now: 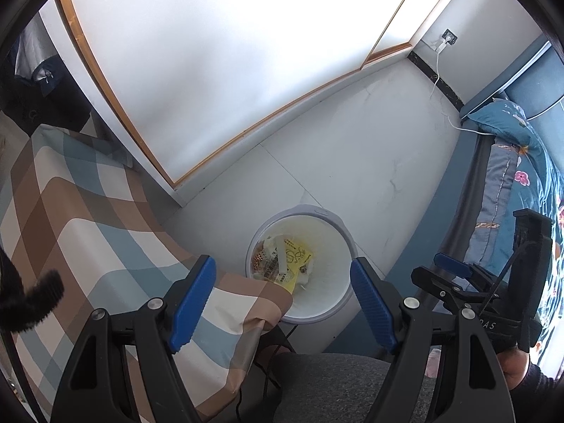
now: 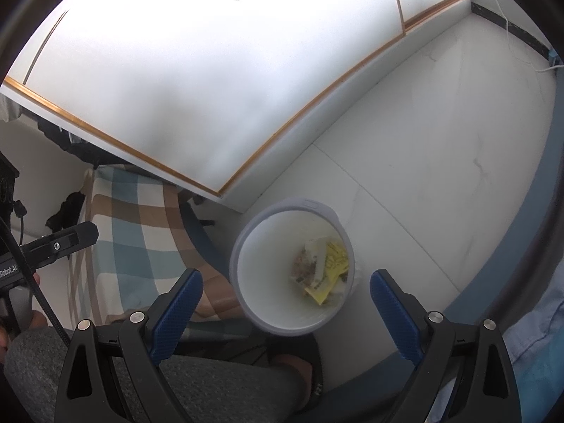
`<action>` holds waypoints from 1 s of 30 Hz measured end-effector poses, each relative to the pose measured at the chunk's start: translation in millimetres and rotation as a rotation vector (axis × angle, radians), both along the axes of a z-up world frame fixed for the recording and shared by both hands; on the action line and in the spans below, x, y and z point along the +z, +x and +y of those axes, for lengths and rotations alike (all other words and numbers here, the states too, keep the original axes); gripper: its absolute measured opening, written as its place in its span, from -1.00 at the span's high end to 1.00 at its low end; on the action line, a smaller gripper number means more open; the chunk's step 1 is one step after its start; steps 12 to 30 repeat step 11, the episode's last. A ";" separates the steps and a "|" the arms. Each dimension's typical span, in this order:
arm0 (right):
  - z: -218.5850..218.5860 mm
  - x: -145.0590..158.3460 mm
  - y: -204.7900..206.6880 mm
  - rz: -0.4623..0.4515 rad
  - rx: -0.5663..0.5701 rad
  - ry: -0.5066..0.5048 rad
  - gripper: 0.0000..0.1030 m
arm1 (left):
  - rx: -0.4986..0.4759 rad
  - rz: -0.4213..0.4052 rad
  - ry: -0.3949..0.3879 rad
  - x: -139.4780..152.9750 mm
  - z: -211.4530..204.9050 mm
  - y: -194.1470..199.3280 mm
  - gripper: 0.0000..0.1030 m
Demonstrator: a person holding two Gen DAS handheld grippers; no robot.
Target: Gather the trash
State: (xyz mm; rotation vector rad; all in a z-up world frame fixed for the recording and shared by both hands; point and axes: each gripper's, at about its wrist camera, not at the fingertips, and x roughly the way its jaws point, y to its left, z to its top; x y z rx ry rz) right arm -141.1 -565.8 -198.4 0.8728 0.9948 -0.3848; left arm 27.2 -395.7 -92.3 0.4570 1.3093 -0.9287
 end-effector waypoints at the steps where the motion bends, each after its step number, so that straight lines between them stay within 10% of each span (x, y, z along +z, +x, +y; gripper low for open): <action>1: -0.5 0.0 -0.2 -0.001 -0.002 0.000 -0.87 | -0.003 0.004 -0.003 0.0 -0.2 0.1 -0.47; 30: -1.0 7.8 -2.3 0.012 -0.005 -0.009 -0.87 | 0.064 0.012 -0.040 -2.2 7.5 8.2 -0.47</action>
